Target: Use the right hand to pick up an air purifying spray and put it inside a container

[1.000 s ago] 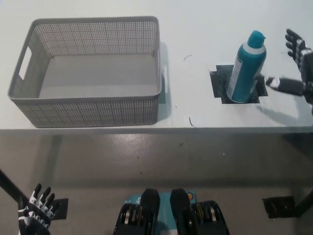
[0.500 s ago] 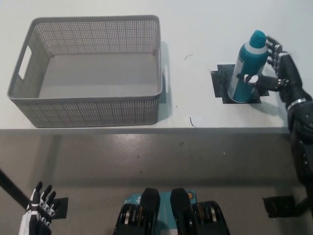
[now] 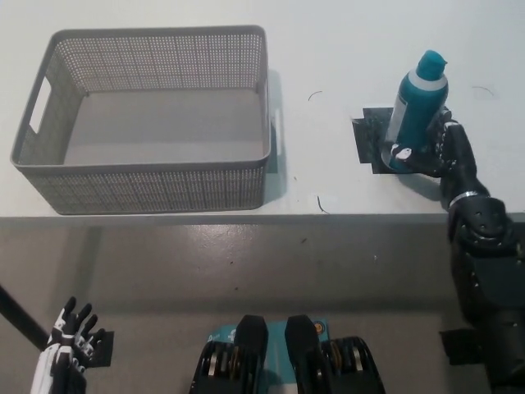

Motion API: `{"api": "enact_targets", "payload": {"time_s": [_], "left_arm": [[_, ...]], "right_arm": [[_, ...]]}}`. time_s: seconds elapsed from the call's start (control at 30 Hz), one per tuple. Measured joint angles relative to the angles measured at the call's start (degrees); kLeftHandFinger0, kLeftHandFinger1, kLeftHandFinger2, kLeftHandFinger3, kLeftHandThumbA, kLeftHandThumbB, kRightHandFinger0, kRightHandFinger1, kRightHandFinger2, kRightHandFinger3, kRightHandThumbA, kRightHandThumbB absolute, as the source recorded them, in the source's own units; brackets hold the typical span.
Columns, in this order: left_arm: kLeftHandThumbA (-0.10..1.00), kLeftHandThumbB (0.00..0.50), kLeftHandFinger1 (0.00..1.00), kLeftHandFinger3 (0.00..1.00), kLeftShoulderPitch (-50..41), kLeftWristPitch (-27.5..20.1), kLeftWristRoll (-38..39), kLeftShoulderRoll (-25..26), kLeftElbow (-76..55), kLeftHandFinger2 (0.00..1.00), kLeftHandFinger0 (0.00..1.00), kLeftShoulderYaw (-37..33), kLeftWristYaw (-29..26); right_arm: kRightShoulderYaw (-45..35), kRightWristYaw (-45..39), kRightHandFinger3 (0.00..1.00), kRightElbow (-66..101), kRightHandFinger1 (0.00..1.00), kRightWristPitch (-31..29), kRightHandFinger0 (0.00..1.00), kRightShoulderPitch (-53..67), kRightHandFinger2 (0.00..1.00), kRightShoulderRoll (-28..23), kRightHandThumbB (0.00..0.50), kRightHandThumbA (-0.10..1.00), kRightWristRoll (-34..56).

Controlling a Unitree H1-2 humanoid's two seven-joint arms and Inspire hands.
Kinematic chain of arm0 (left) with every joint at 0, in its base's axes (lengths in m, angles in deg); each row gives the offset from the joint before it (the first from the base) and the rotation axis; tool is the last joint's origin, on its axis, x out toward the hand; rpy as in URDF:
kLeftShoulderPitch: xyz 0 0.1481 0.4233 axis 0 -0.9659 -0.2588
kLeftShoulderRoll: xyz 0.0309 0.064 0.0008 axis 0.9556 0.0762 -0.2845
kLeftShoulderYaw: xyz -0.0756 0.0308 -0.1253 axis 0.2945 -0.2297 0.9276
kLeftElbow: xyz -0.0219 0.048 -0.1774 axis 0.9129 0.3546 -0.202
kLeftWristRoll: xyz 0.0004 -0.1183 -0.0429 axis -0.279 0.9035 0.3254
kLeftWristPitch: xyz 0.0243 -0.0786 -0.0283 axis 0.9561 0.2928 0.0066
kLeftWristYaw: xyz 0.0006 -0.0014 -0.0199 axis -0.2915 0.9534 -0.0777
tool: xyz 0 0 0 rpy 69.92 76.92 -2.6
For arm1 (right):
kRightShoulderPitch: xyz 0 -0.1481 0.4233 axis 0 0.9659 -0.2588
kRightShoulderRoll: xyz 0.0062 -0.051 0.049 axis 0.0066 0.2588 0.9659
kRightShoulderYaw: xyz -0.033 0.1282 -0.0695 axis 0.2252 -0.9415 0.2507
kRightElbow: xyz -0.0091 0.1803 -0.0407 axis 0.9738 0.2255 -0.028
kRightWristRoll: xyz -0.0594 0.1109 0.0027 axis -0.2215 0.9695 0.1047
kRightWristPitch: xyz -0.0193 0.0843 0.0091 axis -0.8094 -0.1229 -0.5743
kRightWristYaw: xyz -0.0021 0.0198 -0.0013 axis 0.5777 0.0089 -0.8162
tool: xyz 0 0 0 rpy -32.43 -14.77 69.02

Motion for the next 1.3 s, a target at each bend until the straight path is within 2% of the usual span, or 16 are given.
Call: {"api": "enact_targets", "payload": {"time_s": [0.1,0.33,0.37,0.47,0.5,0.6,0.67,0.7,0.8,0.9,0.97,1.0,1.07,1.13,1.2,1.3], "left_arm": [[0.77,0.03,1.0,1.0,-0.05,0.12,0.0,-0.03,0.0,1.0,1.0,-0.41,0.12],[0.8,0.0,1.0,1.0,0.18,0.58,0.06,0.03,-0.07,1.0,1.0,-0.71,0.15],[0.81,0.002,1.0,1.0,0.18,0.6,0.06,0.05,-0.08,1.0,1.0,-0.71,0.15],[0.81,0.031,1.0,1.0,0.18,0.6,0.02,0.11,-0.06,1.0,1.0,-0.74,0.14],[0.77,0.039,1.0,1.0,0.18,0.6,0.01,0.13,-0.05,1.0,1.0,-0.74,0.15],[0.76,0.025,1.0,1.0,0.22,0.63,0.04,0.14,-0.06,1.0,1.0,-0.74,0.15],[0.76,0.031,1.0,1.0,0.28,0.69,0.05,0.18,-0.06,1.0,1.0,-0.74,0.15],[0.79,0.008,1.0,1.0,0.3,0.71,0.05,0.18,-0.06,1.0,1.0,-0.73,0.14],[0.8,0.041,1.0,1.0,0.35,0.94,0.06,0.25,-0.06,1.0,1.0,-0.74,0.15],[0.81,0.003,1.0,1.0,0.34,1.19,0.06,0.35,-0.06,1.0,1.0,-0.75,0.19],[0.84,0.004,1.0,1.0,0.32,1.22,0.06,0.38,-0.06,1.0,1.0,-0.75,0.22],[0.85,0.001,1.0,1.0,0.18,1.22,0.03,0.48,-0.06,1.0,1.0,-0.79,0.25],[0.86,0.003,1.0,1.0,-0.01,1.22,-0.03,0.56,-0.06,1.0,1.0,-0.82,0.24],[0.83,0.009,1.0,1.0,-0.1,1.24,-0.04,0.58,-0.06,1.0,1.0,-0.84,0.25],[0.79,0.002,1.0,1.0,-0.12,1.24,-0.02,0.57,-0.06,1.0,1.0,-0.84,0.25],[0.77,0.015,1.0,1.0,-0.11,1.15,0.04,0.58,-0.03,1.0,1.0,-0.81,0.27]], "right_arm": [[-1.14,2.48,0.53,-1.2,0.5,-2.07,0.5,0.0,0.53,1.35,0.324,-0.1,0.06],[-3.55,7.76,0.57,0.11,0.54,-5.09,0.56,-0.07,0.57,3.33,0.299,-0.1,0.53],[-3.79,8.01,0.56,1.05,0.49,-5.36,0.52,-0.14,0.51,3.35,0.329,-0.1,0.69],[-4.92,8.37,0.53,6.32,0.49,-5.82,0.49,-0.87,0.51,3.34,0.304,-0.1,2.04],[-5.07,8.43,0.53,7.75,0.42,-5.84,0.43,-1.25,0.49,3.33,0.298,-0.1,2.28],[-5.38,8.71,0.51,12.54,0.46,-5.84,0.49,-3.36,0.48,3.21,0.342,-0.1,3.07],[-5.54,8.97,0.48,16.2,0.41,-5.57,0.39,-6.02,0.46,3.21,0.346,-0.1,3.55],[-5.54,9.02,0.46,17.23,0.42,-5.44,0.43,-6.82,0.45,3.21,0.356,-0.1,3.73],[-4.91,9.09,0.46,20.7,0.3,-4.11,0.33,-11.05,0.43,3.21,0.375,-0.1,4.1],[-2.71,9.1,0.43,23.45,0.38,-2.37,0.46,-14.75,0.4,3.28,0.409,-0.1,3.84],[-1.7,9.08,0.43,23.56,0.26,-1.49,0.29,-17.02,0.31,3.5,0.416,-0.1,3.84],[-0.66,9.05,0.43,23.56,0.28,-0.85,0.28,-18.87,0.34,3.95,0.411,-0.1,3.84],[0.62,9.06,0.42,23.25,0.35,0.14,0.36,-21.04,0.4,4.95,0.41,-0.1,3.73],[2.27,9.03,0.44,22.02,0.43,0.71,0.58,-23.21,0.47,6.35,0.354,-0.1,3.54],[4.07,8.7,0.45,19.61,0.44,0.66,0.52,-24.82,0.49,7.68,0.343,-0.1,3.25],[6.14,8.08,0.4,16.75,0.38,0.95,0.43,-25.78,0.42,9.86,0.407,-0.1,3.07]]}}
